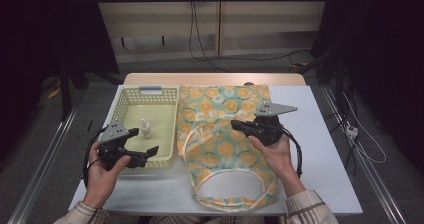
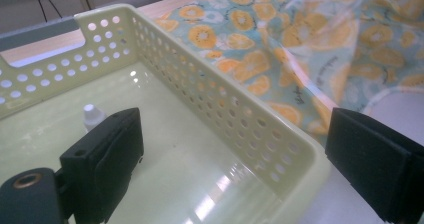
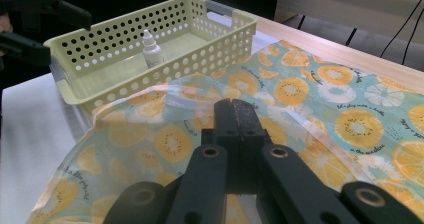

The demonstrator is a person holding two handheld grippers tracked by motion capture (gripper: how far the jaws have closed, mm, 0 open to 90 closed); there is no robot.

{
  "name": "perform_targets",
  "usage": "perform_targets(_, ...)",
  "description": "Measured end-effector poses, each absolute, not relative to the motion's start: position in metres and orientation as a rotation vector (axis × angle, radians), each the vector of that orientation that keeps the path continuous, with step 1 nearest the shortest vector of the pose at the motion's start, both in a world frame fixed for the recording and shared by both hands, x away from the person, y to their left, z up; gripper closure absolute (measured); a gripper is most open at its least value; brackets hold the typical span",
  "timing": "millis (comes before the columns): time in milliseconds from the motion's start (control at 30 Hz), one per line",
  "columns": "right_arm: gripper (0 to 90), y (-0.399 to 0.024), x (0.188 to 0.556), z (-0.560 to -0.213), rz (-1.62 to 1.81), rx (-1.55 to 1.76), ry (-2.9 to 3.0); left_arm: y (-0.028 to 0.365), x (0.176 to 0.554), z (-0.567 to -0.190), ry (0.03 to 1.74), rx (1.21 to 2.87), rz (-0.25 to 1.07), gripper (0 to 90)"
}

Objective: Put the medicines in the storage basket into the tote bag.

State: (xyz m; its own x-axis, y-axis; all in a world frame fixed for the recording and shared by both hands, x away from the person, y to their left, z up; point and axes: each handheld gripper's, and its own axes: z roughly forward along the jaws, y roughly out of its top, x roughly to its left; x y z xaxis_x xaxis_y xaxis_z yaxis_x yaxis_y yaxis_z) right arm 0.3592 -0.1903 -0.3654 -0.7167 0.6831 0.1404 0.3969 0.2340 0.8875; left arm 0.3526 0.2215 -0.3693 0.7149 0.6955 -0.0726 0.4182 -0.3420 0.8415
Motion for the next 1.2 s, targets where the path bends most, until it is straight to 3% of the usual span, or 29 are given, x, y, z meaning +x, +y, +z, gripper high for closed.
perform_targets(500, 90.0, -0.188, 0.359, -0.366, 1.473, 0.992, 2.25, 0.221, 0.394, -0.365, 0.93, 2.033, 0.415, 6.6)
perform_targets(1200, 90.0, -0.188, 0.361, -0.369, 1.473, 0.998, 2.259, 0.219, 0.45, -0.401, 1.063, 2.134, 0.4, 19.9)
